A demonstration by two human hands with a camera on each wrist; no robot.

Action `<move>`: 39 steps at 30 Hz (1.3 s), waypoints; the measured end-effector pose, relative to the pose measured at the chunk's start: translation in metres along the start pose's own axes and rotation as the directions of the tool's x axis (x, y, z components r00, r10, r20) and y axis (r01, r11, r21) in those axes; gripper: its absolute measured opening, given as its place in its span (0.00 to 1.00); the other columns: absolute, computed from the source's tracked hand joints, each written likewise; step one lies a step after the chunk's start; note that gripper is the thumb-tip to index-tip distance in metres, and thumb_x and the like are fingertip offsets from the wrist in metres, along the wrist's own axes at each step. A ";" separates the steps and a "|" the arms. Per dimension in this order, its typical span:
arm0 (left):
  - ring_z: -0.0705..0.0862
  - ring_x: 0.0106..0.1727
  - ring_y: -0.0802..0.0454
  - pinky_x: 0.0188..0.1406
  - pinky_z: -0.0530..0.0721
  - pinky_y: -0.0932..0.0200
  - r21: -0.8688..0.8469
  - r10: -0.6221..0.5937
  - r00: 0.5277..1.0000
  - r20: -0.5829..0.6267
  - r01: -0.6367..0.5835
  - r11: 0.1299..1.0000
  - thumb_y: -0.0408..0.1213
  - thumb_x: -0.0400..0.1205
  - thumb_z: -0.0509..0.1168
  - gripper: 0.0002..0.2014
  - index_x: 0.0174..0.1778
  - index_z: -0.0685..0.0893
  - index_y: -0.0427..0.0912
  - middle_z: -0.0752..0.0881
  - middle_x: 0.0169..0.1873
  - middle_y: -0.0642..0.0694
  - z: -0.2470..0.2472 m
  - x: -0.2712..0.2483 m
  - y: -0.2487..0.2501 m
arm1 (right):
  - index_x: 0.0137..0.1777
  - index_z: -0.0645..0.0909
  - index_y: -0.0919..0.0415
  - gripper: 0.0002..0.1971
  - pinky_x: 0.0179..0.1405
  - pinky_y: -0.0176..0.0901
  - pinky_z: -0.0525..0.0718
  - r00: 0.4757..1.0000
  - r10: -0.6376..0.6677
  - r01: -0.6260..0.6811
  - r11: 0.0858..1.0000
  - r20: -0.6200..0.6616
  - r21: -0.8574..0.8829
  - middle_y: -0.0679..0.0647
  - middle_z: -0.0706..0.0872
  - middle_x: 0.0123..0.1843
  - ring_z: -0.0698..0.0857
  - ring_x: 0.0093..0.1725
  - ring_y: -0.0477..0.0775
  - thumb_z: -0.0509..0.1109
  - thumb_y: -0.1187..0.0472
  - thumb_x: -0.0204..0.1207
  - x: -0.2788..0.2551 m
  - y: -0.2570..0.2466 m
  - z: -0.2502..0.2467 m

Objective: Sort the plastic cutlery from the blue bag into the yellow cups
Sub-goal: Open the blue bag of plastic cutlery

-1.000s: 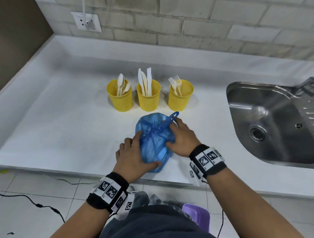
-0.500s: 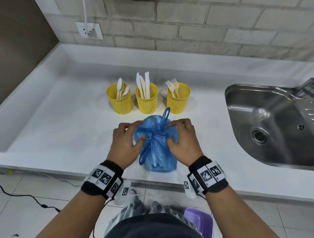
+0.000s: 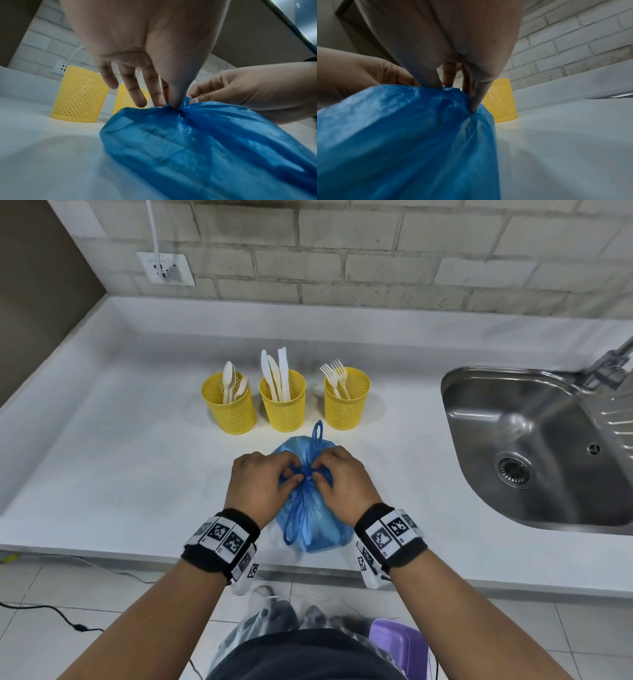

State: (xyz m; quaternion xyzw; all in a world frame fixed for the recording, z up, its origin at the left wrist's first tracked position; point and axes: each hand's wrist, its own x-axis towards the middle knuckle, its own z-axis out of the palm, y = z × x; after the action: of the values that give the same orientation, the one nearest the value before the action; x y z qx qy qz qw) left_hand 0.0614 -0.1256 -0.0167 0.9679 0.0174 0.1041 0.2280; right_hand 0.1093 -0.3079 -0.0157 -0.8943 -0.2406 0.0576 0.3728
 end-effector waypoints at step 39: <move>0.78 0.44 0.48 0.45 0.71 0.57 -0.415 -0.289 0.947 -0.143 0.207 0.886 0.41 0.87 0.65 0.17 0.37 0.84 0.32 0.80 0.39 0.40 -0.084 0.027 0.040 | 0.69 0.84 0.49 0.27 0.74 0.40 0.71 0.968 -0.053 0.096 0.981 -0.244 0.166 0.51 0.73 0.69 0.74 0.71 0.51 0.69 0.55 0.67 -0.043 -0.016 -0.063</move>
State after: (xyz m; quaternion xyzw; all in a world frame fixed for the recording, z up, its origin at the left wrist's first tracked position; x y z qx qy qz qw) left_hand 0.0701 -0.1227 0.0797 0.8762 0.1432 0.1725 0.4266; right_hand 0.0827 -0.3585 0.0373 -0.8484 -0.2217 -0.0430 0.4787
